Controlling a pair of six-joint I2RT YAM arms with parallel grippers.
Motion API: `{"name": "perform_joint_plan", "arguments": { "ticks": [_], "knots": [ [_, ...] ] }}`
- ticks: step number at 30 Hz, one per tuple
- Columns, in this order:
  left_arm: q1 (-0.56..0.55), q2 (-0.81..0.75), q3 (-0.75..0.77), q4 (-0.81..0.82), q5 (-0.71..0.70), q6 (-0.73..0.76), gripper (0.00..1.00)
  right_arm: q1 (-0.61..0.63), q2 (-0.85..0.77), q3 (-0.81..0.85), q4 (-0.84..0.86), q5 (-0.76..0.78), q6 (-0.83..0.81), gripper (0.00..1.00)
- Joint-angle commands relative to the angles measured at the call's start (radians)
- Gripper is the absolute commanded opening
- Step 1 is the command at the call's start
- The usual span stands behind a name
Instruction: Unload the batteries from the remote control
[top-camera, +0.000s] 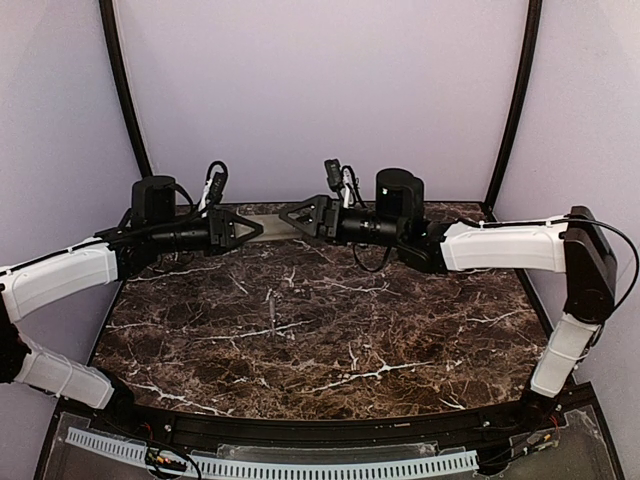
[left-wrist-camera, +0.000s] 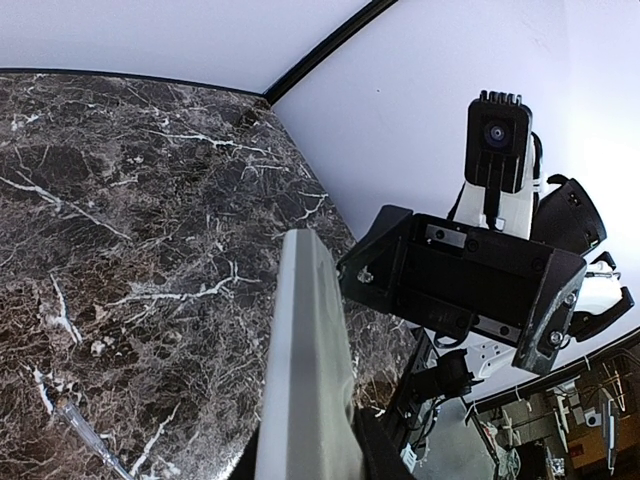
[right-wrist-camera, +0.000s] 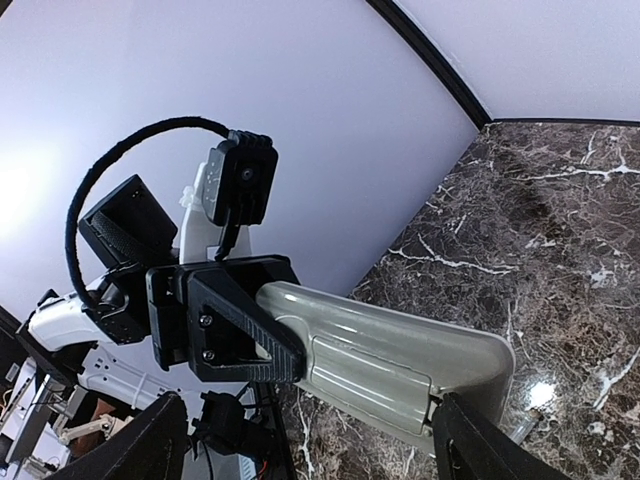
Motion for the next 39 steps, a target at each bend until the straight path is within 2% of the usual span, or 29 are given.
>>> {"name": "perform_joint_plan", "arguments": {
  "ticks": [1, 6, 11, 39],
  "knots": [
    [-0.039, -0.063, 0.012, 0.168, 0.205, 0.024, 0.00, 0.018, 0.062, -0.030, 0.001, -0.110, 0.038, 0.84],
    [-0.040, -0.064, 0.011, 0.172, 0.218, 0.036, 0.00, 0.009, 0.060, -0.046, 0.054, -0.158, 0.077, 0.84],
    [-0.040, -0.073, 0.006, 0.181, 0.229, 0.050, 0.00, 0.007, 0.042, -0.042, -0.014, -0.122, 0.044, 0.84],
    [-0.040, -0.085, -0.016, 0.254, 0.291, 0.067, 0.00, -0.007, 0.050, -0.059, 0.072, -0.309, 0.068, 0.85]
  ]
}}
